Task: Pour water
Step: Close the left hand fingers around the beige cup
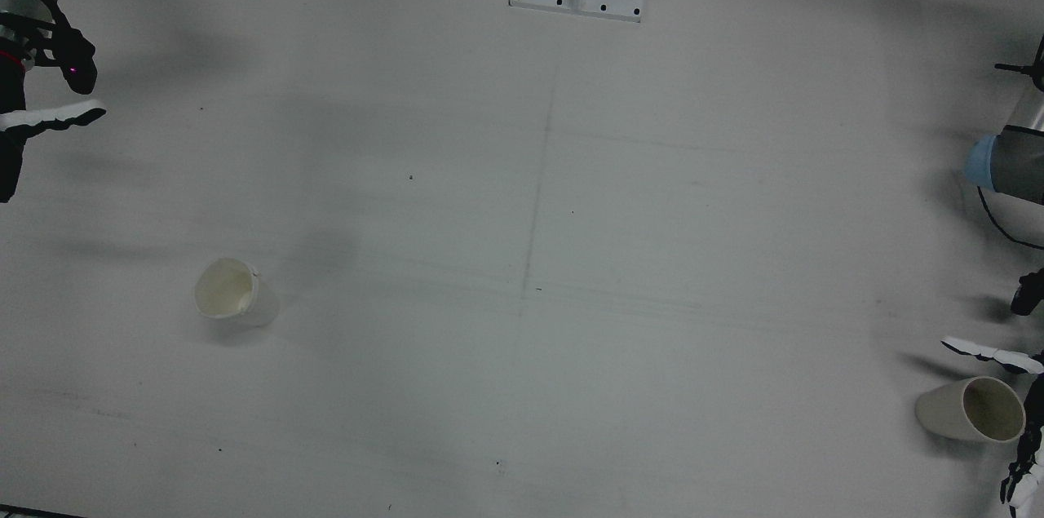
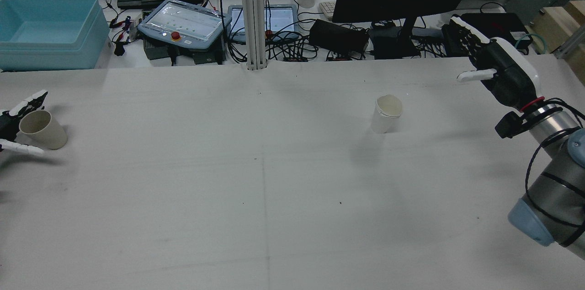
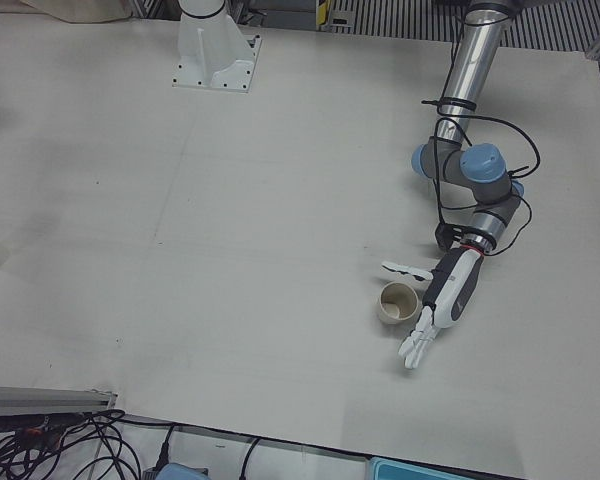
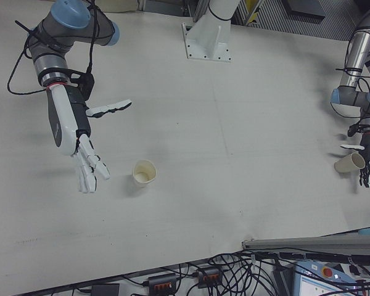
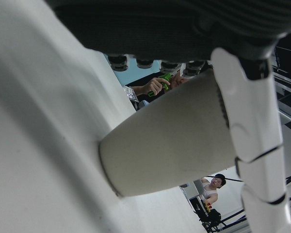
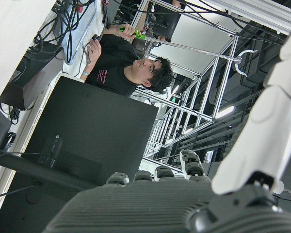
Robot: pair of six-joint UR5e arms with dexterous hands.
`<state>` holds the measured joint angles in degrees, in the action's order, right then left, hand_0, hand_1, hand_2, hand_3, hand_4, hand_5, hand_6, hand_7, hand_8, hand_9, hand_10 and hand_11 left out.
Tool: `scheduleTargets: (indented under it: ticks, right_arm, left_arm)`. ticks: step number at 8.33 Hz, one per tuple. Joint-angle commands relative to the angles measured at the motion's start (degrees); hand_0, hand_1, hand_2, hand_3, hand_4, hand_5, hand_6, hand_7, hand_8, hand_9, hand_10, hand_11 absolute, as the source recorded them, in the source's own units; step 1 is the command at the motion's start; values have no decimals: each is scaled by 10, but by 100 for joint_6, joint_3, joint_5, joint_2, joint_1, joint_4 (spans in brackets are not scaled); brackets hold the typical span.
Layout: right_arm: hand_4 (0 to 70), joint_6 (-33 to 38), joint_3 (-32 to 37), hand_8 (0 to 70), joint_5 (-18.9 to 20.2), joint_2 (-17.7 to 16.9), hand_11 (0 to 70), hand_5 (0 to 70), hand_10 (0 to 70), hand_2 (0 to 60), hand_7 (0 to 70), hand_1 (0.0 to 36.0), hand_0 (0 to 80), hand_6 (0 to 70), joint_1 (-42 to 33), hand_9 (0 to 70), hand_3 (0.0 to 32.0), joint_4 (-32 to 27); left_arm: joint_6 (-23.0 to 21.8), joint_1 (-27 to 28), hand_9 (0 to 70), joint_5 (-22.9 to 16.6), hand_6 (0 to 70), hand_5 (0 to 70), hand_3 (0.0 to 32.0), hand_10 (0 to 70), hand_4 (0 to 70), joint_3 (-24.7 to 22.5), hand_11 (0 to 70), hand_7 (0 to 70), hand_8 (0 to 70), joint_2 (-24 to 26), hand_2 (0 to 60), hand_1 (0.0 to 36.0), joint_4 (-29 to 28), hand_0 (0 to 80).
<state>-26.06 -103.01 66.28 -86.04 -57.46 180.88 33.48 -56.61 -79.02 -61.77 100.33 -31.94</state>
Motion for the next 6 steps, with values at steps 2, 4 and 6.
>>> scheduleTargets:
  ticks: [2, 4, 6]
  right_arm:
    - [26, -4, 0, 0, -9, 0, 0, 91, 0, 7, 26, 107, 463, 29, 16, 0, 0, 0]
    - [21, -4, 0, 0, -9, 0, 0, 91, 0, 6, 24, 107, 464, 28, 24, 0, 0, -9]
    - [17, -4, 9, 0, -9, 0, 0, 88, 0, 6, 26, 106, 463, 28, 59, 0, 0, -9]
  left_arm:
    - [-8, 0, 0, 0, 15, 182, 0, 24, 0, -2, 56, 20, 0, -4, 56, 207, 91, 515]
    - [-8, 0, 0, 0, 21, 331, 0, 25, 111, -63, 60, 20, 0, 4, 202, 278, 231, 563]
    - [-8, 0, 4, 0, 45, 484, 0, 33, 324, -72, 65, 94, 4, 4, 510, 315, 275, 538]
